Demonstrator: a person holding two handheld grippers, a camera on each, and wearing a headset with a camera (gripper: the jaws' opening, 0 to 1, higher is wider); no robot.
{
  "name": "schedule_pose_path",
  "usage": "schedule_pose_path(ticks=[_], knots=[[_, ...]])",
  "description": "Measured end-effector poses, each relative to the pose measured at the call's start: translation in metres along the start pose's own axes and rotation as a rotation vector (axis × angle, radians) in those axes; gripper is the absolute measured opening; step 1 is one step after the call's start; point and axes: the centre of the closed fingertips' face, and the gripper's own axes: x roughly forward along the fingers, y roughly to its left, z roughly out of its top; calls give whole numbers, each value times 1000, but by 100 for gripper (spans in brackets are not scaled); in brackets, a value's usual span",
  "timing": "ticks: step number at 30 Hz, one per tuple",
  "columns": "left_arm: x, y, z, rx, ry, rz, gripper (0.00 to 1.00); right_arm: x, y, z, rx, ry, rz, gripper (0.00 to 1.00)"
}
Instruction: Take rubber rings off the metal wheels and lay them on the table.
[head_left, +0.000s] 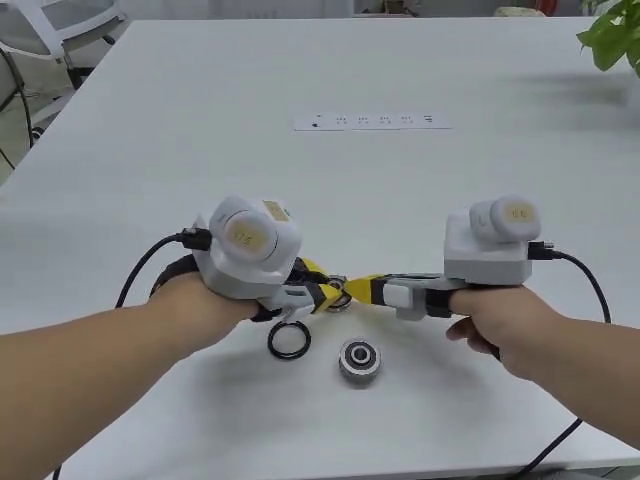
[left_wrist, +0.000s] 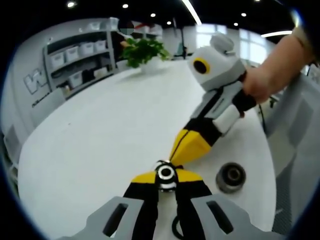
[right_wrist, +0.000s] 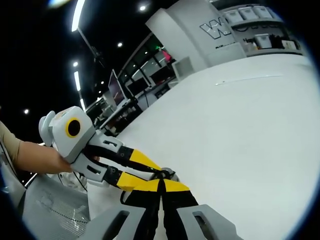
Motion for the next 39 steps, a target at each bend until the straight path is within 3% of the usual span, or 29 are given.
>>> schedule_pose_path(ticks=[4,5,6,8,21,32,39], knots=[[0,-1,0,1,-2,0,12,3,4,1,-10,3,16,0],[0,-1,0,1,-2,1,12,3,10,3,-24,-5,51,0],[0,-1,0,0,-3,1,12,3,10,4,5,-10,39,0],[-1,-1,0,-3,-5,1,12,4,11,5,-23,-4,41,0],[-1,-1,1,-30,-24,8,13,-1,-1,1,-16,-11,13,0],[-2,-2,1,-17,-16,-5,14,-2,1,-1,-18,-6,11,0],[-5,-1,0,-40,-16,-10,16,-2,3,1,-18,-10,13,0]])
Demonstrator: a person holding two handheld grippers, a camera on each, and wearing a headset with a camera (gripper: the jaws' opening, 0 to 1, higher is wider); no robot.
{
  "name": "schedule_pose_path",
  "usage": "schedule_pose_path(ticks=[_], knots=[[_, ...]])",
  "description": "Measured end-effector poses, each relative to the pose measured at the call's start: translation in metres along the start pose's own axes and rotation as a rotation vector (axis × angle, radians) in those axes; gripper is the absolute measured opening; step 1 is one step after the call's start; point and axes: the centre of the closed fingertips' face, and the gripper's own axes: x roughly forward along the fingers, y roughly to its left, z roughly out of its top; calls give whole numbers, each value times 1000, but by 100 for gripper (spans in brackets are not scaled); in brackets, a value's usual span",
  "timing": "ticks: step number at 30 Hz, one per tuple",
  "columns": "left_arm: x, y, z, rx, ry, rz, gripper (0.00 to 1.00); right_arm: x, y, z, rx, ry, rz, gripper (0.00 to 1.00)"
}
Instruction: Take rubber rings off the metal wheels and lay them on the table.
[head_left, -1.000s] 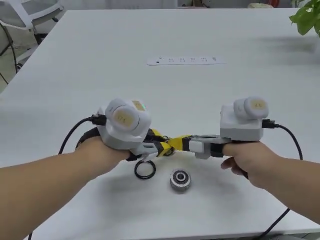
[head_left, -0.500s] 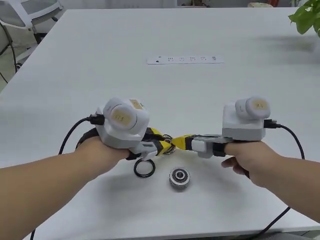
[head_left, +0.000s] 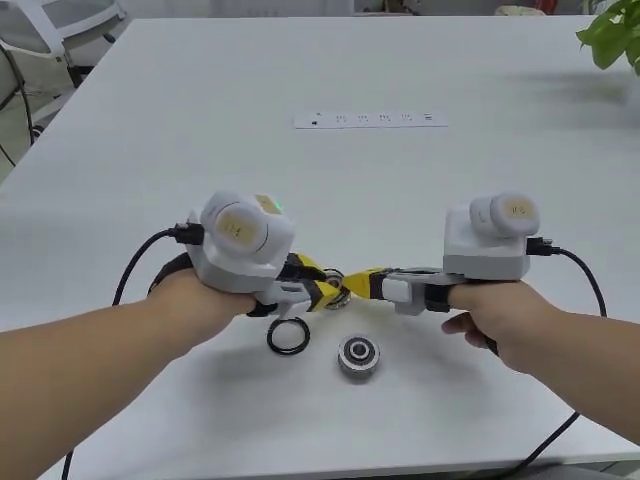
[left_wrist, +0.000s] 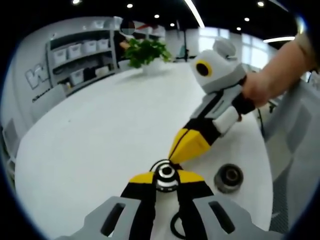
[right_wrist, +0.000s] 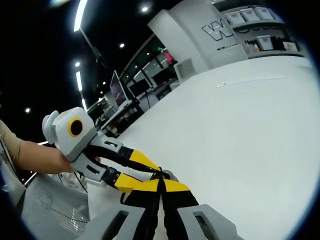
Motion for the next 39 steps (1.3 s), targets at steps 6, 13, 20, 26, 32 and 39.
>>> schedule_pose_path(ticks=[6,13,20,26,32,39], knots=[[-6,-2,6,-11,-23,-6,18,0,1,1,2,1,1,0],[-18,-3,13,-20,-51,-13,22,-2,7,4,4,-6,9,0],[-32,-3,16,-24,-67,-14,28,-2,11,7,3,-8,18,0],[-43,-1,18,-38,-87,-7,34,-2,16,8,1,-8,29,0],[-57,-5,22,-35,-108,-8,39,-3,24,14,-1,-21,42,0],[-70,-5,23,-36,-119,4,46,-4,33,19,-3,-28,54,0]])
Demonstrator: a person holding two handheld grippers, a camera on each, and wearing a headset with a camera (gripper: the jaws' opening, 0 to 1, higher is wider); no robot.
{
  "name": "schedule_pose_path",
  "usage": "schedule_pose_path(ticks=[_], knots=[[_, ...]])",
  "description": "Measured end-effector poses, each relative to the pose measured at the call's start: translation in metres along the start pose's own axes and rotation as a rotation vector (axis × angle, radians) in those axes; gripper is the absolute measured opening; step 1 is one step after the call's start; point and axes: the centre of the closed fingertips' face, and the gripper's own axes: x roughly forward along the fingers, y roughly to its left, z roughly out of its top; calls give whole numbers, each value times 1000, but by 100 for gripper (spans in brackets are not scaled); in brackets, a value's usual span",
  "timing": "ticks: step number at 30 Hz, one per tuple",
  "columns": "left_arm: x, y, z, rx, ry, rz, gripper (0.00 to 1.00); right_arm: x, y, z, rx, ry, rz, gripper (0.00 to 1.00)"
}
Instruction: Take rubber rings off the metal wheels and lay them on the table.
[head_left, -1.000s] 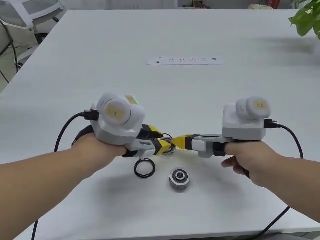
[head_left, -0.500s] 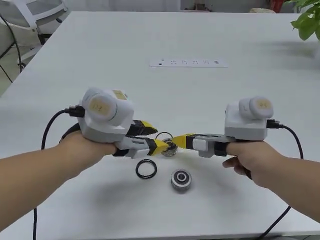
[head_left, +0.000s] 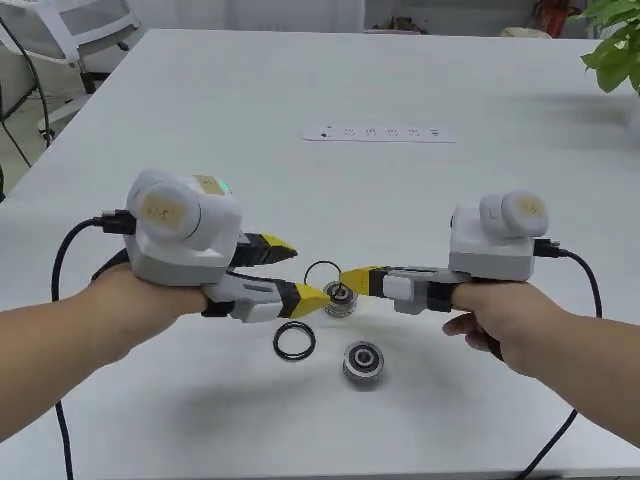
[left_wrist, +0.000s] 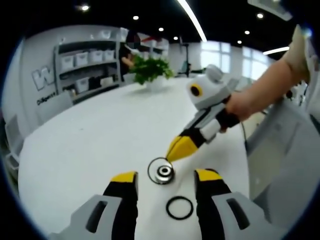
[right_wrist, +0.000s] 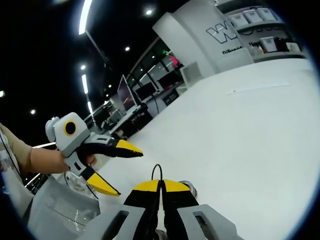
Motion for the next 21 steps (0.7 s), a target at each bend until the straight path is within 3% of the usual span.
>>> schedule_pose_path(ticks=[14,21], knots=[[-26,1,-1,-14,-21,30,56,1,10,3,-12,6,15,0],[-37,-3,-9,-27,-25,38,63,3,12,1,-14,19,26,0]])
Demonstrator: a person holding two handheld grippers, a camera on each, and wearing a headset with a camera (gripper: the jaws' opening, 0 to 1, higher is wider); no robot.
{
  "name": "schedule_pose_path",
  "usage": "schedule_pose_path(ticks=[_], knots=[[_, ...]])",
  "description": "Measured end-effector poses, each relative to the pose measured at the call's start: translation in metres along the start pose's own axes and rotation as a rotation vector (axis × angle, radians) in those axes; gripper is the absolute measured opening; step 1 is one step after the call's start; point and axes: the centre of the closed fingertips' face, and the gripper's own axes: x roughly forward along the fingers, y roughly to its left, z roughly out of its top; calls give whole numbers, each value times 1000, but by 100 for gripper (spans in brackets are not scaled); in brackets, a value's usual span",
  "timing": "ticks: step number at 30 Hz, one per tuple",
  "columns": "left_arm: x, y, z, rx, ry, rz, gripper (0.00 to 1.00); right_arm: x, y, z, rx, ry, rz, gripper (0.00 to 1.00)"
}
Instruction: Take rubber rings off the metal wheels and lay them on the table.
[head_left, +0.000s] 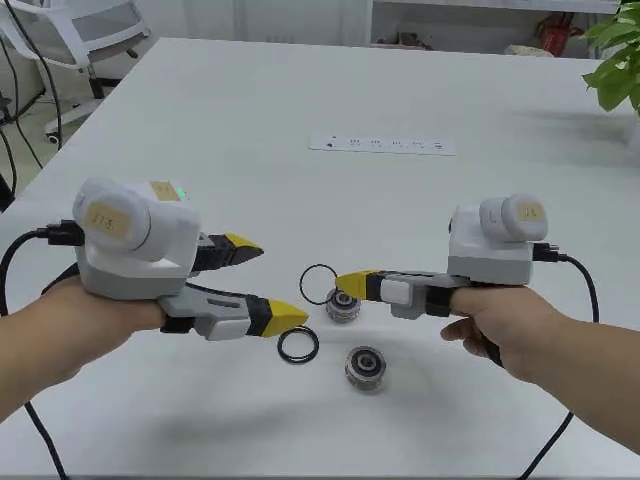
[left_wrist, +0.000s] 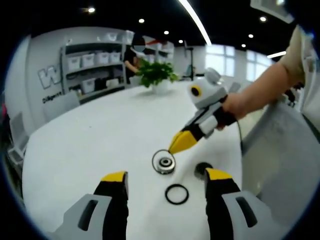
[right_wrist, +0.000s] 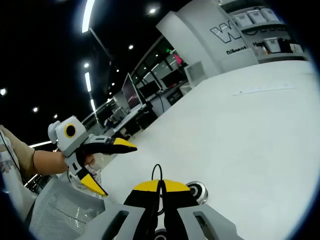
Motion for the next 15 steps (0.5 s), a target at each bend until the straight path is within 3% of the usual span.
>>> schedule_pose_path(ticks=[15], knots=[[-21,-9,-10,-25,-9,4,74,8,10,-15,-3,56,28,0]])
